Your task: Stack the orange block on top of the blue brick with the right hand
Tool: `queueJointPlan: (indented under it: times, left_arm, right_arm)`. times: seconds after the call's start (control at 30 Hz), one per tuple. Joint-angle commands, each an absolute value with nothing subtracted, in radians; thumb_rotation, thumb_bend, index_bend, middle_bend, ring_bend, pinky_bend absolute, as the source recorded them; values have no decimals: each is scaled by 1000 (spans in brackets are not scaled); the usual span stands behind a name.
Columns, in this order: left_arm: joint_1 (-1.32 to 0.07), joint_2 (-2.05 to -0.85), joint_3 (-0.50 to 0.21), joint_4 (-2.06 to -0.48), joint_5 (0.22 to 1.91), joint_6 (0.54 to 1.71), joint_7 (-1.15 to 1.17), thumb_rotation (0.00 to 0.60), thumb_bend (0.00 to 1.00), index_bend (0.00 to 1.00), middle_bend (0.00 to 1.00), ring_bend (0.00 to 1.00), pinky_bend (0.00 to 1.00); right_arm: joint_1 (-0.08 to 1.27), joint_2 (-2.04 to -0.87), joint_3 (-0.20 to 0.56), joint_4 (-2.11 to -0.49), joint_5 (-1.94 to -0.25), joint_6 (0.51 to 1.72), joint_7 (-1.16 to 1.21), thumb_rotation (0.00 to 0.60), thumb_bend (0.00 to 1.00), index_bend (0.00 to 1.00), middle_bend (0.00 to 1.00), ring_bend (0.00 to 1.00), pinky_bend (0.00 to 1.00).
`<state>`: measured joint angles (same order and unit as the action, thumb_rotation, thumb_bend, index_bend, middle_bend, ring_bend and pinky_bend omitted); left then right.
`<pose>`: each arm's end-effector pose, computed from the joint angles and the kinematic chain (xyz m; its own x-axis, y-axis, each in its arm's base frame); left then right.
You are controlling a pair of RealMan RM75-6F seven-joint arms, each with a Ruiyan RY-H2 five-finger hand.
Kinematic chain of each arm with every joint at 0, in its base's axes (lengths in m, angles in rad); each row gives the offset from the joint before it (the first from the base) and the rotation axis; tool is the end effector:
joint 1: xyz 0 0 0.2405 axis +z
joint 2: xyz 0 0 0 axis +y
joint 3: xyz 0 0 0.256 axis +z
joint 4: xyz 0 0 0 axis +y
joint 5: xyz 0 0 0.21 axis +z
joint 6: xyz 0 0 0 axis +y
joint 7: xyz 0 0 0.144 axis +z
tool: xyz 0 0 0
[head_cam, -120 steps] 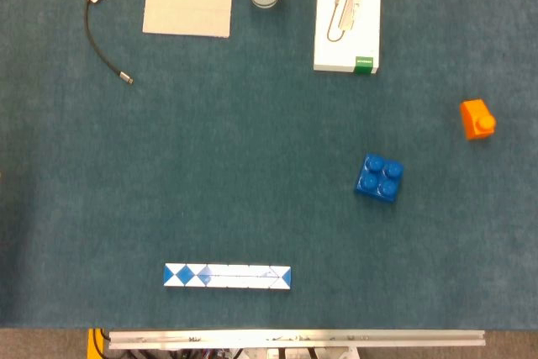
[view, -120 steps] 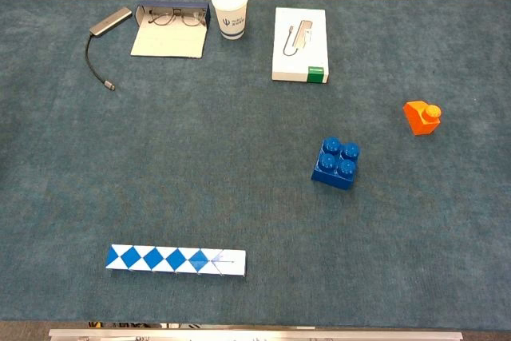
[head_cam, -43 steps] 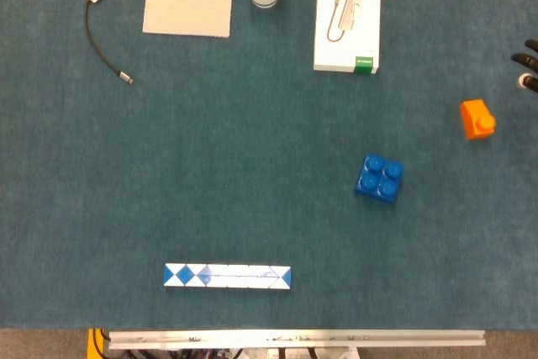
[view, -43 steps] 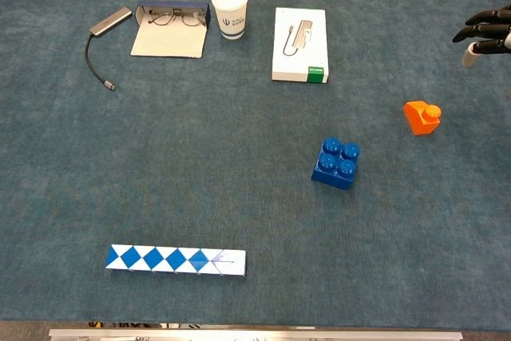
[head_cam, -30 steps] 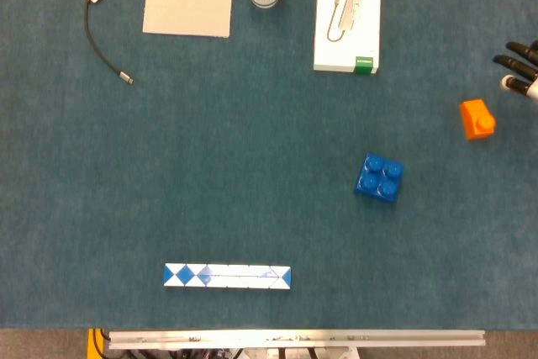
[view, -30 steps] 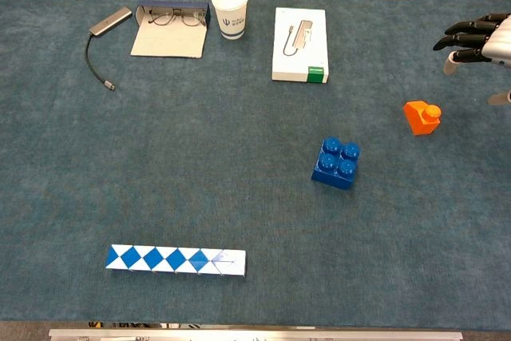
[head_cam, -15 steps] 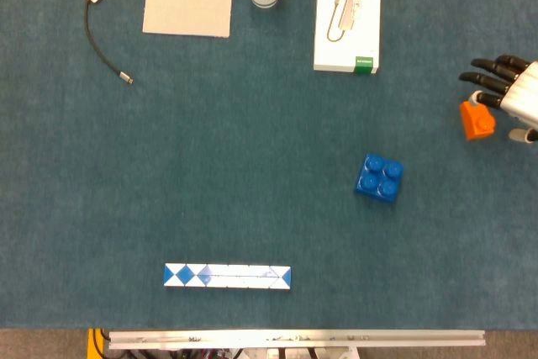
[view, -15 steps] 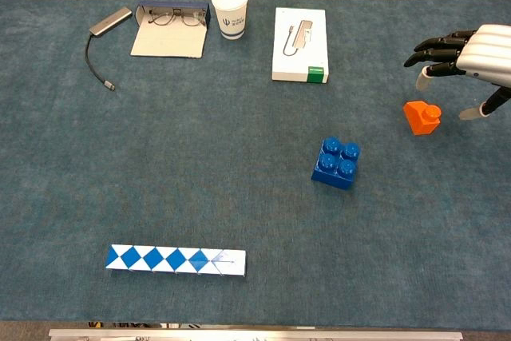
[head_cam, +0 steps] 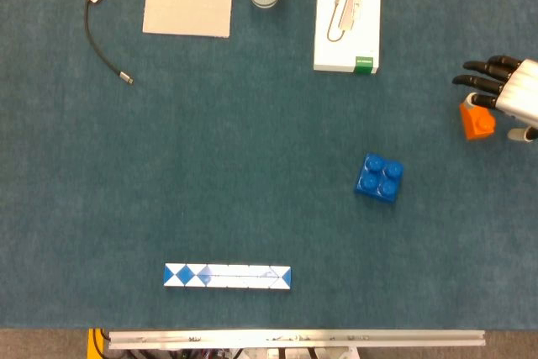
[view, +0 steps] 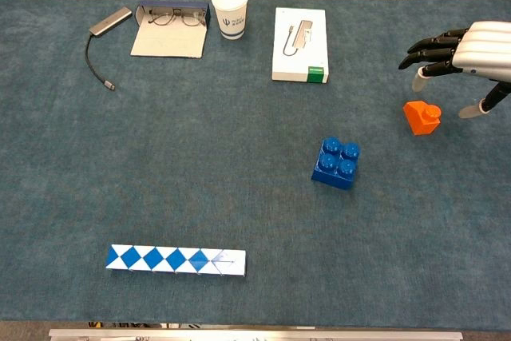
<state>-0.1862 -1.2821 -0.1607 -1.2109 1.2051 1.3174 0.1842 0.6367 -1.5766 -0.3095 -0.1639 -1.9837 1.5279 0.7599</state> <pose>-0.3896 0.2388 0.1700 0.6685 0.0308 0.7431 0.7133 0.2563 -0.6523 -0.3112 -0.3513 0.1098 0.7951 -0.0491 0.6044 -0.3869 -0.8086 0.4432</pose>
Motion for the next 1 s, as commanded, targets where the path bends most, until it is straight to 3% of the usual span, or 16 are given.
queueJointPlan:
  times: [0.03,1.0]
  left_arm:
    - [-195,-1285,-156,-1198,1221,1312,181,600,215,367,365,327,508]
    - [-212,-1291,-155,-1167,1214,1280,184,600,215,368,366,327,515]
  right_arm:
    - [639,-1572,-315,-157,-1984,1535,759,600,61,371,175,107,242]
    - [667,-1601,-380,-104,-2000,1451,697,600,69,371,175,107,243]
